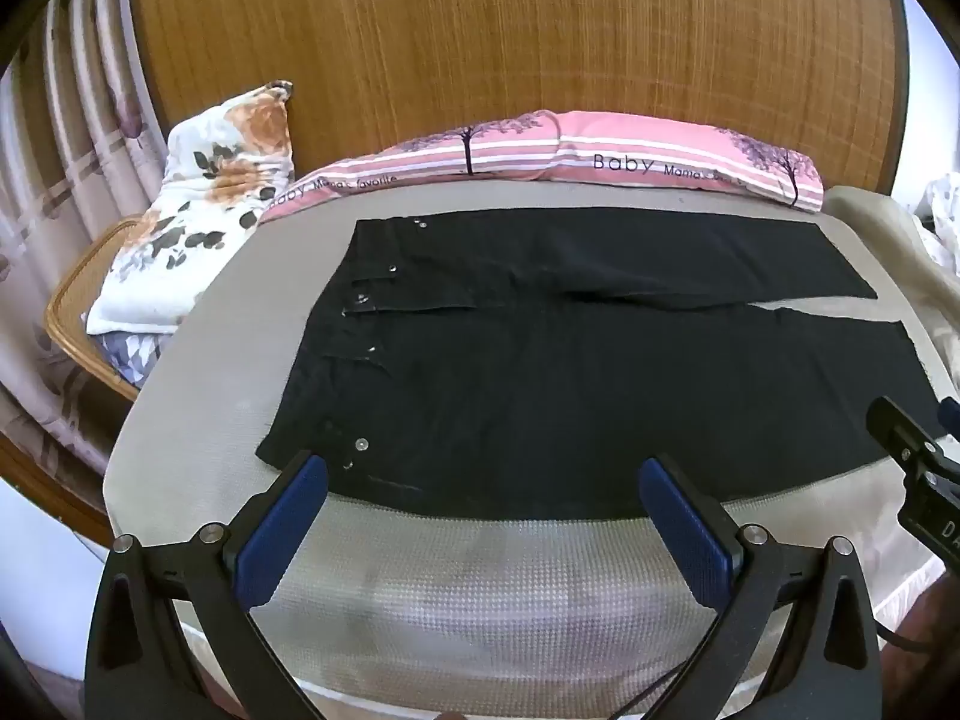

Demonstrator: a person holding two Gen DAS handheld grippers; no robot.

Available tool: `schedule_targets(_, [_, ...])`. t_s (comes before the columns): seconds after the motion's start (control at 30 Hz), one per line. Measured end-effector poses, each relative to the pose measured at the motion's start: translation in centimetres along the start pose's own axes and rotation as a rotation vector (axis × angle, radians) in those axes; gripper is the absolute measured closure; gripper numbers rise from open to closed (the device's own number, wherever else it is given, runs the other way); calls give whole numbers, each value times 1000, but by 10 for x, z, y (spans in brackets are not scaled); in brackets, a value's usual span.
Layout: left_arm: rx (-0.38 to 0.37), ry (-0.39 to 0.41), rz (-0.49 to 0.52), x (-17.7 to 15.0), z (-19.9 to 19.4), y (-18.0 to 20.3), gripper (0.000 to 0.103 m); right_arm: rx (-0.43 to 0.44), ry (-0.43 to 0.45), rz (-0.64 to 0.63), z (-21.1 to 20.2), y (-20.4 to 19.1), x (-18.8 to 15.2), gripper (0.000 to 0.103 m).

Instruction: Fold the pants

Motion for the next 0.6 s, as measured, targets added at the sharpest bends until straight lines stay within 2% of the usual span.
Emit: schedule_targets(0.6, [-40, -51, -26, -7, 16, -3, 0, -48, 17, -8, 9, 6, -3, 0])
Point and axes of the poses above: each gripper's, at about its wrist camera, not at the fingertips, and z roughly the way its jaws point, y to its right, x to its top, the point moved 2 cm from there along z, roughly the way its jaws point, and after that the axes turned 15 degrees about z, right-handed, at the moved point
